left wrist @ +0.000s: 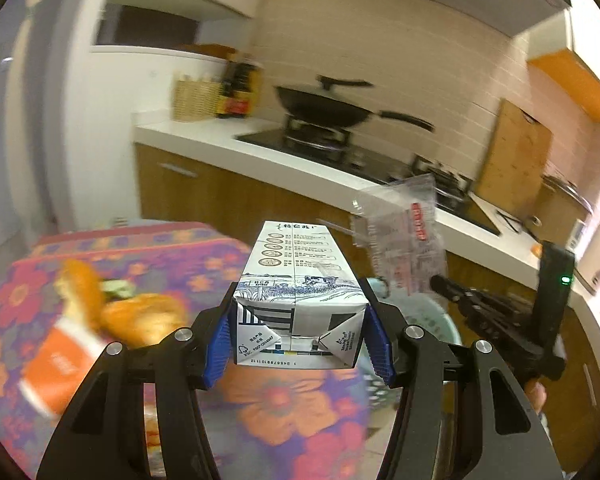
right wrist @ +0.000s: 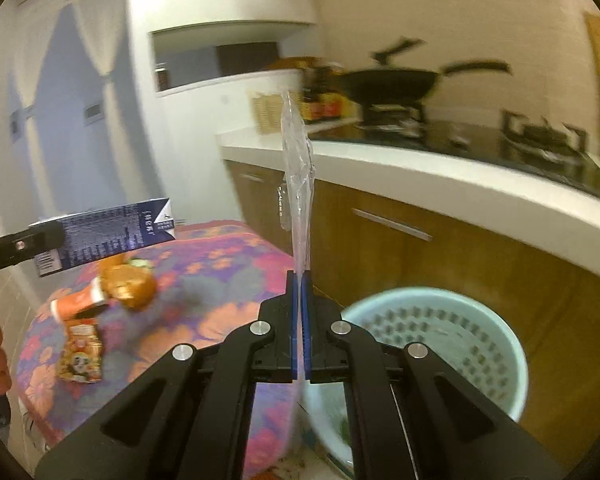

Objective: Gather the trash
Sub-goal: 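Carry the milk carton and plastic bag over the blue basket with both tools, then open both tools to drop the carton and plastic bag into the basket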

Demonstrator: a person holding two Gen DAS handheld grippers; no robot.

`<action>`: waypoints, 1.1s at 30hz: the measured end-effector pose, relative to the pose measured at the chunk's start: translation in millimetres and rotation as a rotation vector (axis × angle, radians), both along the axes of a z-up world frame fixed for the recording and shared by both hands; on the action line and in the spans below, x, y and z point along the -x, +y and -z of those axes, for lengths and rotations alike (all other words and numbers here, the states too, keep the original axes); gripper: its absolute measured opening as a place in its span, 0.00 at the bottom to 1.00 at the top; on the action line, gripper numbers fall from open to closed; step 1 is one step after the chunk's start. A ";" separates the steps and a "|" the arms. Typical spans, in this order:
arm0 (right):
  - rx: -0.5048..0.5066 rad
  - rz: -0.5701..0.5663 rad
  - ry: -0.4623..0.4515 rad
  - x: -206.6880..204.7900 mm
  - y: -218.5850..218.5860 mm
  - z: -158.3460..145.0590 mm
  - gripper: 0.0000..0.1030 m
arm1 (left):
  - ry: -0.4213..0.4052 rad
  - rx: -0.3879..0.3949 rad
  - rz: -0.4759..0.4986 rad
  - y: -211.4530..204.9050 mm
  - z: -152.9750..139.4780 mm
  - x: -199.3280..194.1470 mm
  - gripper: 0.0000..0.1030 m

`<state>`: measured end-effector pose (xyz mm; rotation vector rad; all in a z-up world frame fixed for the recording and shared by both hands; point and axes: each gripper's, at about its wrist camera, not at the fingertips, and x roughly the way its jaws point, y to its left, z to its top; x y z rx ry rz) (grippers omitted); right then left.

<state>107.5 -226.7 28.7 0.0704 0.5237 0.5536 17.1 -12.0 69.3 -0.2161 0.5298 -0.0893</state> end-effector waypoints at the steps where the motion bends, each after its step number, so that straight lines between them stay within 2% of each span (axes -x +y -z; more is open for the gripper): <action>1: -0.004 0.017 0.016 -4.8 -7.1 2.9 0.00 | 0.008 -0.003 0.017 -10.6 2.1 -7.3 0.52; 13: 0.041 0.184 0.230 -30.7 -65.5 57.8 0.00 | 0.127 0.018 0.150 -81.9 40.0 -76.6 0.53; 20: 0.047 0.235 0.355 -44.4 -81.3 81.3 0.00 | 0.167 0.016 0.199 -107.5 54.2 -92.2 0.53; 26: 0.039 0.267 0.390 -48.5 -92.1 88.2 0.02 | 0.185 0.010 0.226 -123.4 63.1 -100.6 0.53; 31: 0.032 0.283 0.424 -50.1 -99.1 92.2 0.11 | 0.200 0.024 0.232 -129.6 69.7 -107.0 0.53; 33: 0.027 0.289 0.427 -50.3 -101.8 92.6 0.26 | 0.205 0.023 0.234 -131.5 72.1 -109.1 0.53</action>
